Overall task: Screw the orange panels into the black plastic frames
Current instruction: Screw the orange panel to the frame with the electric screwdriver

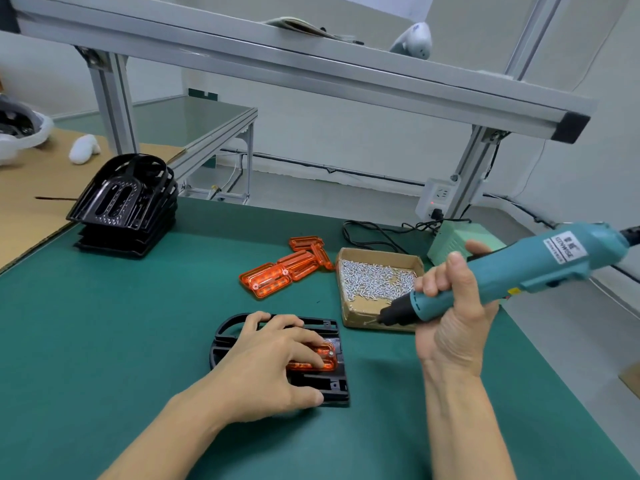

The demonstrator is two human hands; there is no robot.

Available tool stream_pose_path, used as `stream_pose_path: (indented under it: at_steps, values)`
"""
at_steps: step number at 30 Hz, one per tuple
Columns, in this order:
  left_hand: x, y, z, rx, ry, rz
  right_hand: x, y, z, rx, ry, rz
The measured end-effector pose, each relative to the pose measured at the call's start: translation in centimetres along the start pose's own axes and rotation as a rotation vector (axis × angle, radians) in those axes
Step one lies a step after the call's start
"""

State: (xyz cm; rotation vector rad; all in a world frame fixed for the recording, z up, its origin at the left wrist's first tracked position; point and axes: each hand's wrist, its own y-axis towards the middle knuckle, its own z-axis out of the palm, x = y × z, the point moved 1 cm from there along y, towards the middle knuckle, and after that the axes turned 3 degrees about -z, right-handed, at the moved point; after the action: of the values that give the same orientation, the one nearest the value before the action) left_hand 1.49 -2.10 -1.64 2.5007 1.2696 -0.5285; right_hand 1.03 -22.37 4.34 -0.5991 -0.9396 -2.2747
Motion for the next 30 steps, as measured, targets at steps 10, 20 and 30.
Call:
stream_pose_path:
  at_steps: [10, 20, 30]
  values:
    - [-2.8, 6.2, -5.5, -0.321, -0.227, -0.053, 0.7, 0.5, -0.8, -0.081, 0.012, -0.078]
    - [-4.1, 15.1, -0.4, -0.165, 0.351, -0.198, 0.3, 0.8, -1.2, -0.141, -0.008, -0.088]
    - [-4.6, 17.0, 1.6, -0.182, 0.646, -0.153, 0.0, 0.9, -1.2, -0.155, -0.025, -0.074]
